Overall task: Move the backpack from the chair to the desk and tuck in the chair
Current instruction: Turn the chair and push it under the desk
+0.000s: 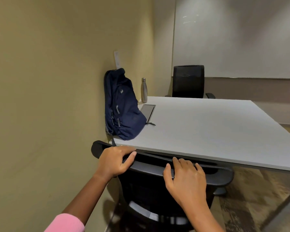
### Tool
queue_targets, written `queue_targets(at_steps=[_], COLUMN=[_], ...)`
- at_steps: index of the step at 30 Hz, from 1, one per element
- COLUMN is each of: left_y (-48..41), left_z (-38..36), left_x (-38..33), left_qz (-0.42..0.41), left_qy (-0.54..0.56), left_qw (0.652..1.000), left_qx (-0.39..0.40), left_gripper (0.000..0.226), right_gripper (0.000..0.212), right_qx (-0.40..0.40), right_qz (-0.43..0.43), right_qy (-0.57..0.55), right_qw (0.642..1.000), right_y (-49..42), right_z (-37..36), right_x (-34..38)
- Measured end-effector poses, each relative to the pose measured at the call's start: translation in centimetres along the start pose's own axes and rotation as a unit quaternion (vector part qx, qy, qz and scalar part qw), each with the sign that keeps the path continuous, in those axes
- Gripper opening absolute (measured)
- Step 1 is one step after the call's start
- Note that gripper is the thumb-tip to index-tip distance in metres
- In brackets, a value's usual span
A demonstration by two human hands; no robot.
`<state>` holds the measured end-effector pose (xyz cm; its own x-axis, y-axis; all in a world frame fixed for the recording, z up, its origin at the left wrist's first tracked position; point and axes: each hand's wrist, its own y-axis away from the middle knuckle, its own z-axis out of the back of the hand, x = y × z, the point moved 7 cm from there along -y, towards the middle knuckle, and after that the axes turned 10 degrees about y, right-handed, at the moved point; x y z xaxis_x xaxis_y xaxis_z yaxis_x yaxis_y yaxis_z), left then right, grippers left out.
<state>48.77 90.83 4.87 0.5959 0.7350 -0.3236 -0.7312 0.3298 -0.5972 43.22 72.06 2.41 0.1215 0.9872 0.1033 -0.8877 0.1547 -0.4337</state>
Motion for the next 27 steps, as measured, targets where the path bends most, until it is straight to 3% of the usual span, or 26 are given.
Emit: queue_targets(at_steps=[6, 12, 27], left_y=[-1.2, -2.4, -7.3], left_z=[0.3, -1.1, -5.3], left_x=[1.5, 0.9, 2.3], left_qz=[-0.025, -0.042, -0.016], left_qy=[0.021, 0.018, 0.012], left_qw=[0.999, 0.999, 1.000], left_qx=[-0.023, -0.023, -0.018], left_gripper=[0.035, 0.039, 0.056], right_gripper=[0.050, 0.046, 0.073], right_qx=[-0.019, -0.071, -0.022], right_qz=[-0.026, -0.031, -0.012], right_qy=[-0.003, -0.009, -0.024], right_qw=[0.999, 0.997, 0.999], right_y=[-1.3, -2.7, -9.2], right_z=[0.0, 0.3, -2.9], right_x=[1.3, -0.3, -2.9])
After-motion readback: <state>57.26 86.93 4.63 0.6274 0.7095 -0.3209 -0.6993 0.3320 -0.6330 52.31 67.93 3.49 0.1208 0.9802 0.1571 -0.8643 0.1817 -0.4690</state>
